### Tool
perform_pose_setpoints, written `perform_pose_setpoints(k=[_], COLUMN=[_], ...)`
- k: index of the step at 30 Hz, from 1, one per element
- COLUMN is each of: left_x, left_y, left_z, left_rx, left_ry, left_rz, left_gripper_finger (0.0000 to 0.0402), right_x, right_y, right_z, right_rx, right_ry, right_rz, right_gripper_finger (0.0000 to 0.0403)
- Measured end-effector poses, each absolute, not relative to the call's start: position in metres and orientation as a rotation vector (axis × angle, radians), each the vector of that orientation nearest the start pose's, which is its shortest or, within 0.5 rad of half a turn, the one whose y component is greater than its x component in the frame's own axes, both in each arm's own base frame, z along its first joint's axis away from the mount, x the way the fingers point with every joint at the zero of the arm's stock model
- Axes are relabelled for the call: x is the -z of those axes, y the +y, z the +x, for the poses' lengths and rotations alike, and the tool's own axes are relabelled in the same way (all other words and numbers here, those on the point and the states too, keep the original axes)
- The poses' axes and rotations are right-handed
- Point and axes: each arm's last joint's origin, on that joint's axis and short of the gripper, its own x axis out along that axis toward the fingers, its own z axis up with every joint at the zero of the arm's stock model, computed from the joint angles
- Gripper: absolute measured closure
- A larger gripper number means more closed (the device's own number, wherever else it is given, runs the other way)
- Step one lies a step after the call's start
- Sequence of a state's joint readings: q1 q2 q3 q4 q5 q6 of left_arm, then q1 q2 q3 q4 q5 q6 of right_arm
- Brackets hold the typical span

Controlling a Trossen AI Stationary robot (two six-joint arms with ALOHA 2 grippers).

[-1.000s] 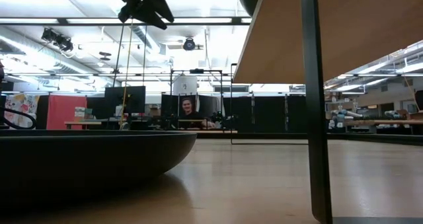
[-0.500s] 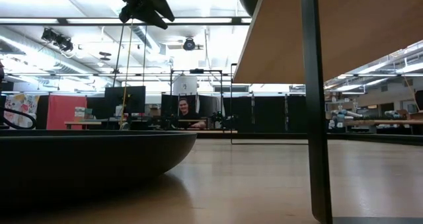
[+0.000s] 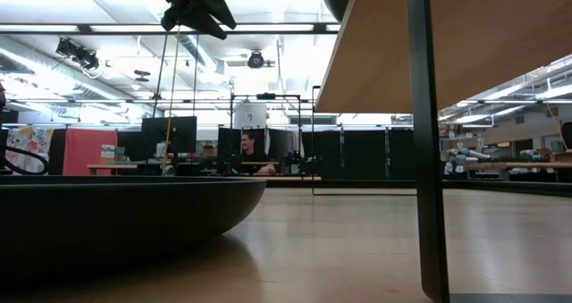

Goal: Place and stack plates onto a shelf
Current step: Put the gray plate on the top of the blue plate on the shelf

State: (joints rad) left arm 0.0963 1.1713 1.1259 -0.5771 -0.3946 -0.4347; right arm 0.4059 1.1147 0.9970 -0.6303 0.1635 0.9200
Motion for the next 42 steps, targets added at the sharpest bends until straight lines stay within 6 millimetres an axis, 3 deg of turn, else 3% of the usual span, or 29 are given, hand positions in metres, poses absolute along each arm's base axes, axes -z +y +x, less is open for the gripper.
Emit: perform_pose_setpoints(k=[20, 42], left_x=[-0.3404, -0.3404], left_y=[0.0343, 0.0343], left_z=[0.2394, 0.2393], left_rx=[-0.6, -0.601], left_ry=[0.507, 0.507], left_rz=[-0.319, -0.319], left_gripper_finger=[0.0228, 0.0228], right_x=[-0.3057, -0.3058], right_y=[0.0846, 0.084], right_z=[0.2082, 0.2085], right_rx=[0.104, 0.085], right_ry=[0.767, 0.756], right_rz=[0.662, 0.569], right_gripper_finger=[0.0356, 0.0227])
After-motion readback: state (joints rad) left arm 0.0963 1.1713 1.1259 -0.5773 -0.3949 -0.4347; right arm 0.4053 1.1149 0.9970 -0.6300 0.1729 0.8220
